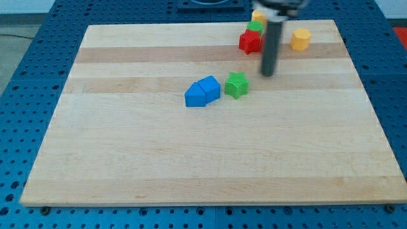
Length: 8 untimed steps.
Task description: Move the green circle parallel to the left of the heart
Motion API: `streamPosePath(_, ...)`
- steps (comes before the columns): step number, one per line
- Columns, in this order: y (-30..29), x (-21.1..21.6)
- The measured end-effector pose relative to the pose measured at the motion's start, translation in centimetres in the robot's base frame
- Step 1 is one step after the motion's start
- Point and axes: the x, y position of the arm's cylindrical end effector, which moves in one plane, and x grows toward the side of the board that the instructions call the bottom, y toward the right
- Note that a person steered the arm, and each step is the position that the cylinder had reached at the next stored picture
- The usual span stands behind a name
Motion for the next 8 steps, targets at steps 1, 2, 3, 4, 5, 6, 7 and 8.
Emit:
streamPosePath(1,8.8,-5.7)
streamPosePath(2,11.6,-11.8)
streamPosePath(3,2.8,-11.4)
streamPosePath(4,-6.7,-9.7)
streamPosePath(5,-8.0,-10.2)
streamPosePath(6,-5.0,-11.4)
streamPosePath(7,-4.8,-12.9)
streamPosePath(8,-14.0,-13.0)
